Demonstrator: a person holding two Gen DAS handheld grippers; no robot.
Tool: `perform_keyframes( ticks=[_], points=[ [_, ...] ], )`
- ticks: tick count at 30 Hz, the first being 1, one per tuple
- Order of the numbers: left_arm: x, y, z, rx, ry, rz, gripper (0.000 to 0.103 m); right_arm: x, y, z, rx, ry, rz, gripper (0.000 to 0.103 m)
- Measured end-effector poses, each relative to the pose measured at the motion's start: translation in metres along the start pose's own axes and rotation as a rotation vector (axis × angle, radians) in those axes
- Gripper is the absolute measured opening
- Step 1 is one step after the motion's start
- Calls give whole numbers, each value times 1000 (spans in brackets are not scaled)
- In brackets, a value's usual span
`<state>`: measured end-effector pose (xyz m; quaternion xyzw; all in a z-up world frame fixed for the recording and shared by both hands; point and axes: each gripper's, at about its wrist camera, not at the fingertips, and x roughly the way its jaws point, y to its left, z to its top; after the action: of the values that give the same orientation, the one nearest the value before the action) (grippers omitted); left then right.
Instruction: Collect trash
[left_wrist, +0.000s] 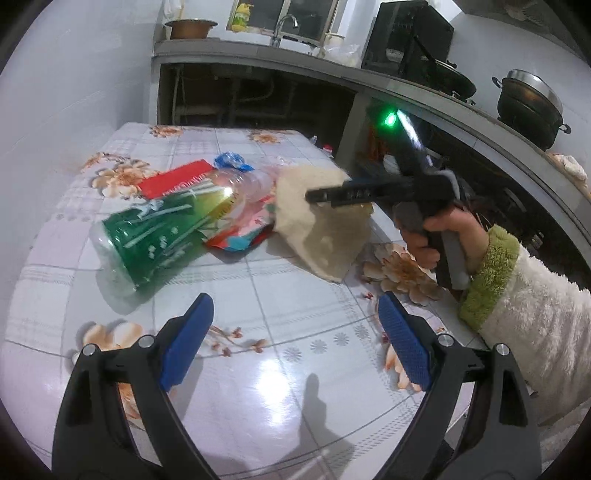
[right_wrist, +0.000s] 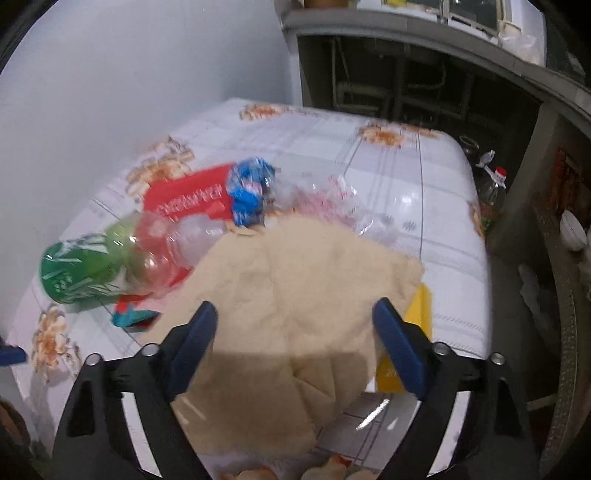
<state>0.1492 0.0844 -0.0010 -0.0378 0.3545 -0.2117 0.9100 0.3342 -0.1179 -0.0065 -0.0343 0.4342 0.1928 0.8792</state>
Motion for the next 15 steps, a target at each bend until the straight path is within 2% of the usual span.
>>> perform_keyframes(
  ticks=[2, 4, 5, 7, 8, 10, 12, 15],
  points=[
    [-4, 3, 2, 13, -20, 8, 87, -2, 2, -3, -4, -6, 2, 74],
    [-7, 7, 5, 19, -36, 17, 87, -4, 5, -4, -2, -5, -5, 59],
    [-8, 10, 7, 20, -44, 23, 87, -5, 6, -4, -2, -2, -11, 54],
    [-9, 16, 10, 17, -59, 35, 87, -7, 7, -5, 2, 2, -13, 37],
    [-10, 19, 11, 14, -64, 38, 87, -8, 7, -6, 7, 3, -14, 33],
    [-12, 25, 14, 4, -76, 46, 87, -12, 6, -7, 25, 3, 3, 13],
    [-14, 29, 15, -5, -83, 53, 87, -17, 4, -9, 46, -8, 10, 7],
    [-18, 36, 16, -22, -91, 61, 87, -34, 1, -14, 75, -55, 11, 5]
  ],
)
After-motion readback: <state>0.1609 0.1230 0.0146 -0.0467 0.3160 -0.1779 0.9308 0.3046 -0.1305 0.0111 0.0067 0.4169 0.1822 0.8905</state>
